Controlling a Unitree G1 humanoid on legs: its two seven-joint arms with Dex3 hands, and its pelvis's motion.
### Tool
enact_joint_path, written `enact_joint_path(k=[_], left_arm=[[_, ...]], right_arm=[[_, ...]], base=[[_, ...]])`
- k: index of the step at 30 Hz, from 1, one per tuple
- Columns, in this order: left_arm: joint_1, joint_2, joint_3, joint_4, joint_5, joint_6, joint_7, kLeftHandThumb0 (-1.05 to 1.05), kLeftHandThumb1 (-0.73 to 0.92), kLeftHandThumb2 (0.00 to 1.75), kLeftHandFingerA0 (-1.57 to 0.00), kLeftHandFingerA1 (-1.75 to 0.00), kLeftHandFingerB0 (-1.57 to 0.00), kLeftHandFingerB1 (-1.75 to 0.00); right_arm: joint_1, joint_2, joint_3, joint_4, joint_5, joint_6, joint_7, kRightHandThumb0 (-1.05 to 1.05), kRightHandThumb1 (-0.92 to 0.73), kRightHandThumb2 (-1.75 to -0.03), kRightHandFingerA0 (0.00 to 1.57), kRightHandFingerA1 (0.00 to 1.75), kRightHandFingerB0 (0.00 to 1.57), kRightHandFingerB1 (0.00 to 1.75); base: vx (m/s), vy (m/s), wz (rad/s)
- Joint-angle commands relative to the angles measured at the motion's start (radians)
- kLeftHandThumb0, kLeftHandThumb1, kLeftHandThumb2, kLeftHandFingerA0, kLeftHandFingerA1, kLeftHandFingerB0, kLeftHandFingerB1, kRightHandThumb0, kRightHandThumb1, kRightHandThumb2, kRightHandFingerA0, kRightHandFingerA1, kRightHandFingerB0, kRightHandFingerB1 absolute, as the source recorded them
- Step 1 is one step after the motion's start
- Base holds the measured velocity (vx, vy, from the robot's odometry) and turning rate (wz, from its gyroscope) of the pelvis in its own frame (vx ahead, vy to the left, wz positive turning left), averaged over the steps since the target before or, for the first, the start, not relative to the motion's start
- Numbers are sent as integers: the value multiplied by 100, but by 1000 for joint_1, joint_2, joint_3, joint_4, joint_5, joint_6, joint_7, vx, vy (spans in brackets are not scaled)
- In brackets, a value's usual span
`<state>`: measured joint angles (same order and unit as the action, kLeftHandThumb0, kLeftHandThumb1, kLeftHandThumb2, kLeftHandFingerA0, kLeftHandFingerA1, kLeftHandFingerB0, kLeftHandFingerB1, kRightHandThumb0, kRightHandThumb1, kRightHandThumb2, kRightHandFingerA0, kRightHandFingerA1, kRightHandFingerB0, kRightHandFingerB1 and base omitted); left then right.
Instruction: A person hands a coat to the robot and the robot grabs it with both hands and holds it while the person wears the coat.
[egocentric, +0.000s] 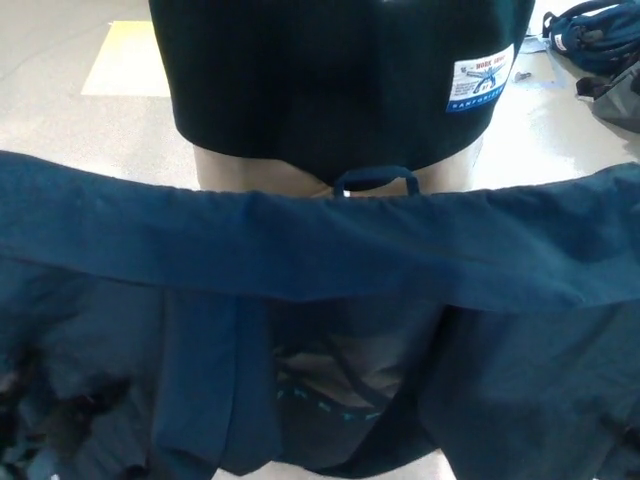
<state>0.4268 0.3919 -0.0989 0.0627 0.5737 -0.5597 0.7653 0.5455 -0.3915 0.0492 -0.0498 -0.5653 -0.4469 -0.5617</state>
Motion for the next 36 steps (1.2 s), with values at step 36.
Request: enact_joint_path(k=[36], left_arm=[[191,336,724,-847,-596,-199,-288,-82,44,75,-65,-54,-8,-27]], right_arm=[[-3,-158,-671,-768,313,-266,214,-81,-50,-69,53,52,7,19]], base=[[0,0,0]])
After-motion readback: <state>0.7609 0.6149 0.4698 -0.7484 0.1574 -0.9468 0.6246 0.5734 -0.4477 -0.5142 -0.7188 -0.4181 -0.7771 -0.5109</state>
